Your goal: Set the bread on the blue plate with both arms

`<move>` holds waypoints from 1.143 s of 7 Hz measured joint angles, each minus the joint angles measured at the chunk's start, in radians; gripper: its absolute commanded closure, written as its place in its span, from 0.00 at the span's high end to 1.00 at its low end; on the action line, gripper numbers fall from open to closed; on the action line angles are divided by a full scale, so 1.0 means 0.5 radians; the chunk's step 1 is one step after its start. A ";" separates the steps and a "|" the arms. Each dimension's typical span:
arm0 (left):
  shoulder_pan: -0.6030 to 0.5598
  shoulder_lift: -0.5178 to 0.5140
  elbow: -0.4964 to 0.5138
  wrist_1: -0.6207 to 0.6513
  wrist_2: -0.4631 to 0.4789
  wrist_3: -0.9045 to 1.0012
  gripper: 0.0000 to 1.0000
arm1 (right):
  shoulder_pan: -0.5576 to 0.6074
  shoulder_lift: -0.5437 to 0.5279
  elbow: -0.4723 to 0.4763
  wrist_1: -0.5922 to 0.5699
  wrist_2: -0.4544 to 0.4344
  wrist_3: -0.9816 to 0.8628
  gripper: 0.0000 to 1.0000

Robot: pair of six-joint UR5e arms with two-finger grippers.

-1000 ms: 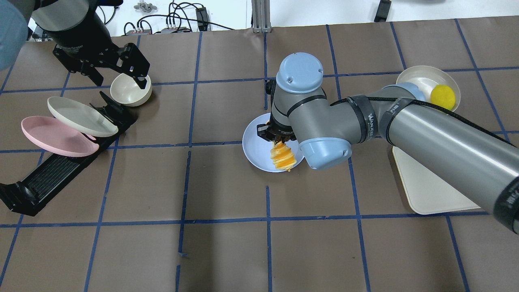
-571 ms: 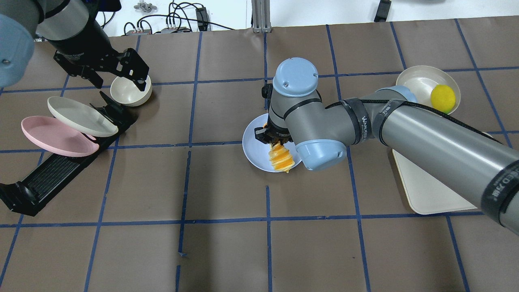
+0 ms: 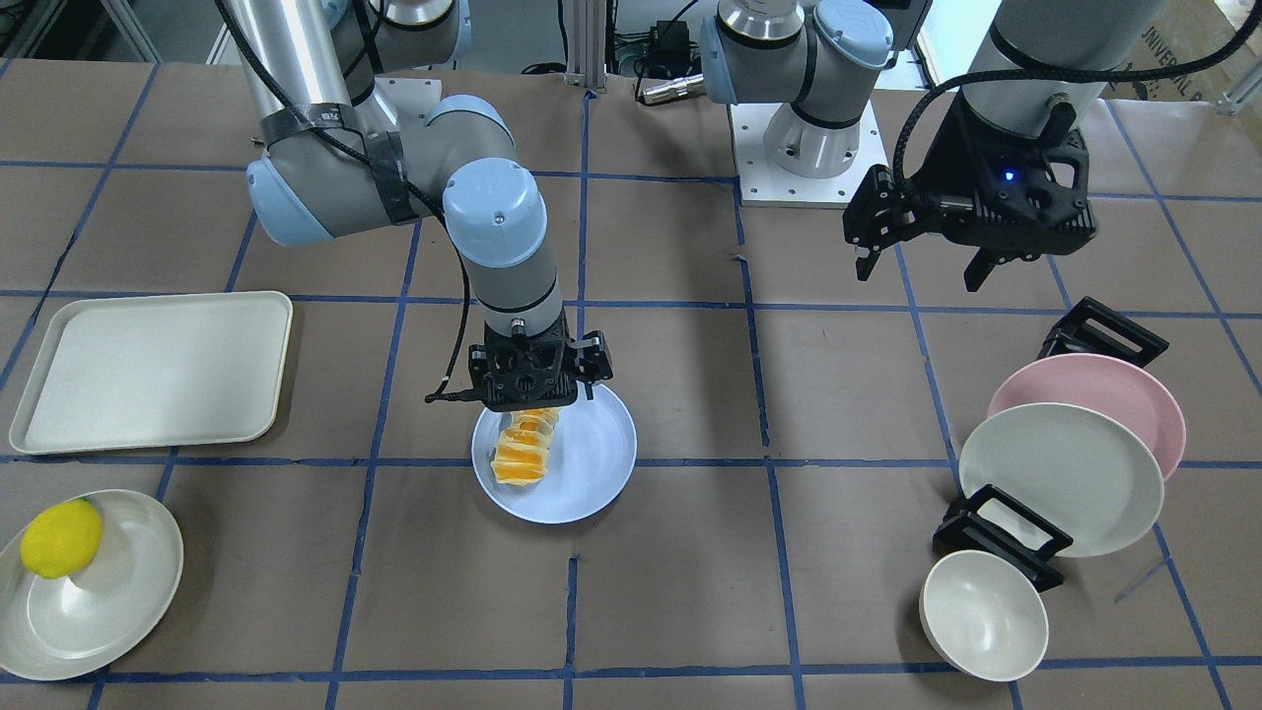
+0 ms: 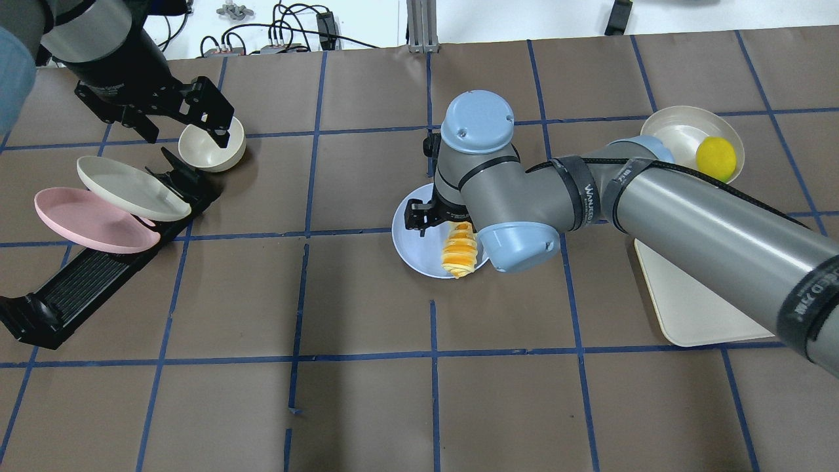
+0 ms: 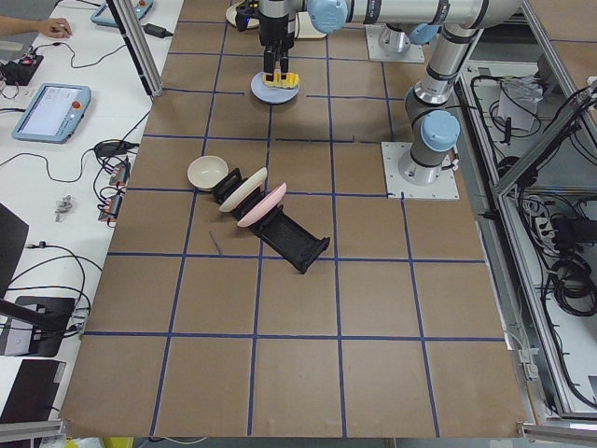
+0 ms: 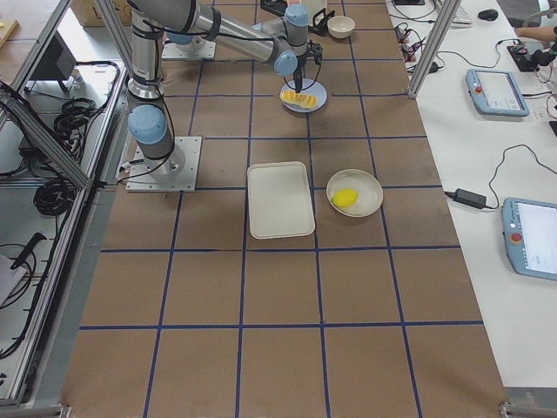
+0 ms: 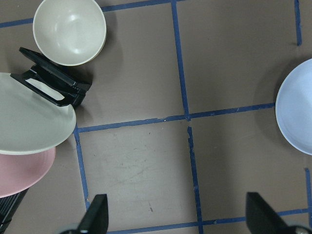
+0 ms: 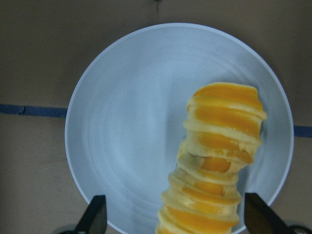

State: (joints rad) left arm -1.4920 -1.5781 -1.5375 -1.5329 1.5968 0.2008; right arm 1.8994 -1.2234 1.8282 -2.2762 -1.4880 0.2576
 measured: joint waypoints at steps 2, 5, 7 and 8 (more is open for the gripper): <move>-0.002 0.011 0.003 -0.009 0.205 0.189 1.00 | -0.101 -0.078 -0.076 0.007 -0.017 -0.127 1.00; 0.001 0.014 -0.033 0.106 0.261 0.264 1.00 | -0.444 -0.268 -0.290 0.130 0.000 -0.364 1.00; 0.004 0.018 -0.014 0.118 0.129 0.143 1.00 | -0.537 -0.431 -0.407 0.448 -0.160 -0.456 1.00; 0.006 0.022 -0.007 0.095 0.063 0.107 1.00 | -0.577 -0.544 -0.511 0.863 -0.207 -0.479 1.00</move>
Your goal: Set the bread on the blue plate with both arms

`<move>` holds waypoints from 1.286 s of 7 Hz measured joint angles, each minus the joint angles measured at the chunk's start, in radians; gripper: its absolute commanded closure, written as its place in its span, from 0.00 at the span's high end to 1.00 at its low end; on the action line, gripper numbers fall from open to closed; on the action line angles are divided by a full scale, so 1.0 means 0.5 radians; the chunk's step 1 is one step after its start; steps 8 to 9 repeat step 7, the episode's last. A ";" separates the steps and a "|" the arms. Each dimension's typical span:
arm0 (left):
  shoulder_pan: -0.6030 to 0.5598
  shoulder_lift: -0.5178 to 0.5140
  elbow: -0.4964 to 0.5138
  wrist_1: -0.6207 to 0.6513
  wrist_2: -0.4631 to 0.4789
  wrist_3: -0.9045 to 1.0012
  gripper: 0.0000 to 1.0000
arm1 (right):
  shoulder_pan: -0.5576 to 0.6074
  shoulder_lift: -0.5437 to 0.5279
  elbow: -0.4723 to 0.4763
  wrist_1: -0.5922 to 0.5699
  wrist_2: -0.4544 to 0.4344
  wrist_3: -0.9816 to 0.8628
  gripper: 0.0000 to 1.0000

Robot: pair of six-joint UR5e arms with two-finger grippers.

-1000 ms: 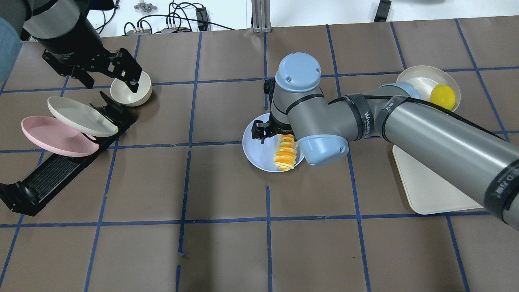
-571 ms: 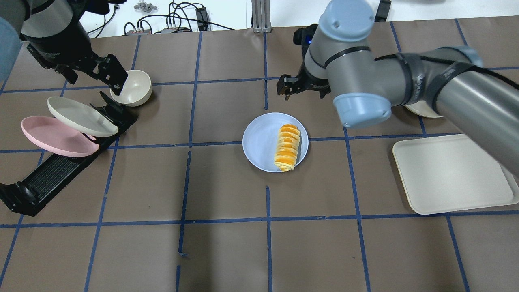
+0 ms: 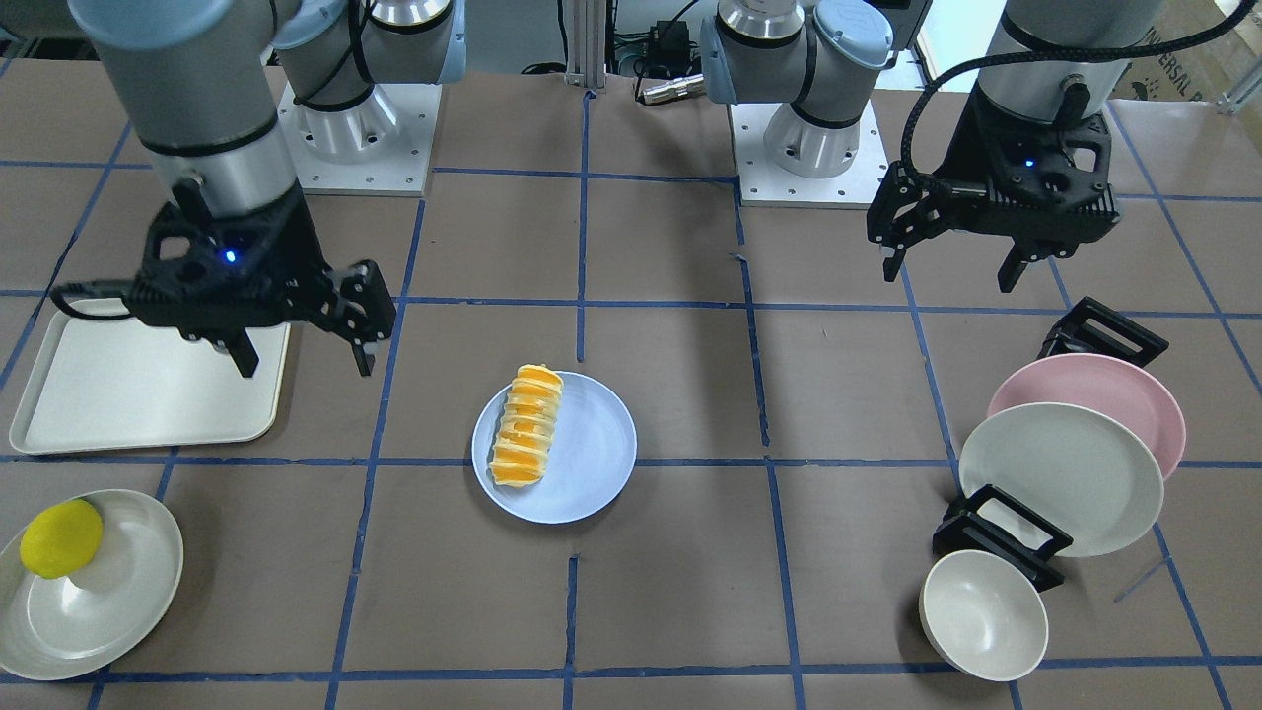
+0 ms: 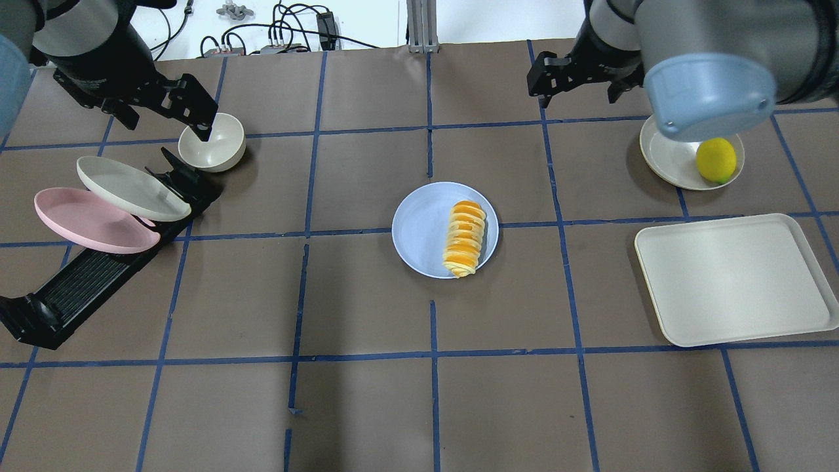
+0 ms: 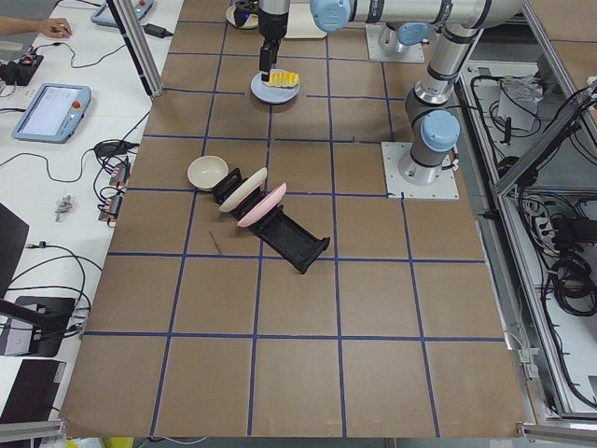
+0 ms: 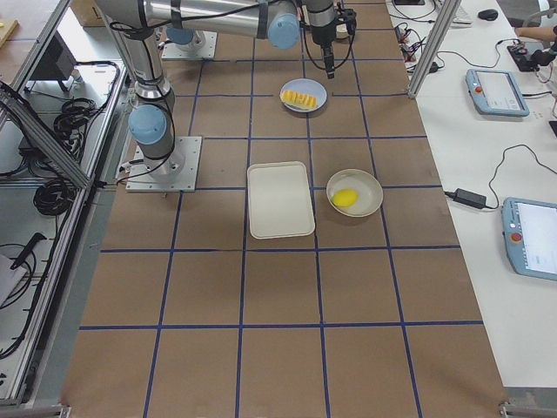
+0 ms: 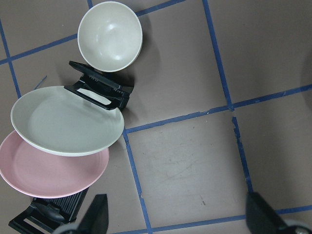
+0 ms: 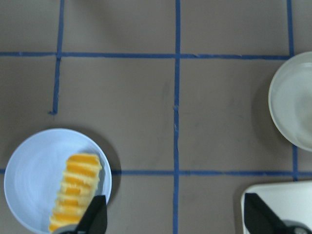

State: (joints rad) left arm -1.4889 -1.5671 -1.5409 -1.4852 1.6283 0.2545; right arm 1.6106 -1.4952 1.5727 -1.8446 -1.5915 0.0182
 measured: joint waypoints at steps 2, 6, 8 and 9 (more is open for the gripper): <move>0.000 0.012 0.000 -0.031 -0.063 -0.010 1.00 | -0.047 -0.167 -0.045 0.469 -0.030 -0.095 0.99; 0.045 -0.006 -0.002 -0.092 -0.193 -0.044 1.00 | -0.057 -0.449 0.169 0.540 -0.034 -0.132 0.97; 0.053 -0.010 0.012 -0.160 -0.189 -0.045 1.00 | -0.054 -0.467 0.175 0.550 -0.033 -0.128 0.97; 0.053 -0.010 0.012 -0.160 -0.189 -0.045 1.00 | -0.054 -0.467 0.175 0.550 -0.033 -0.128 0.97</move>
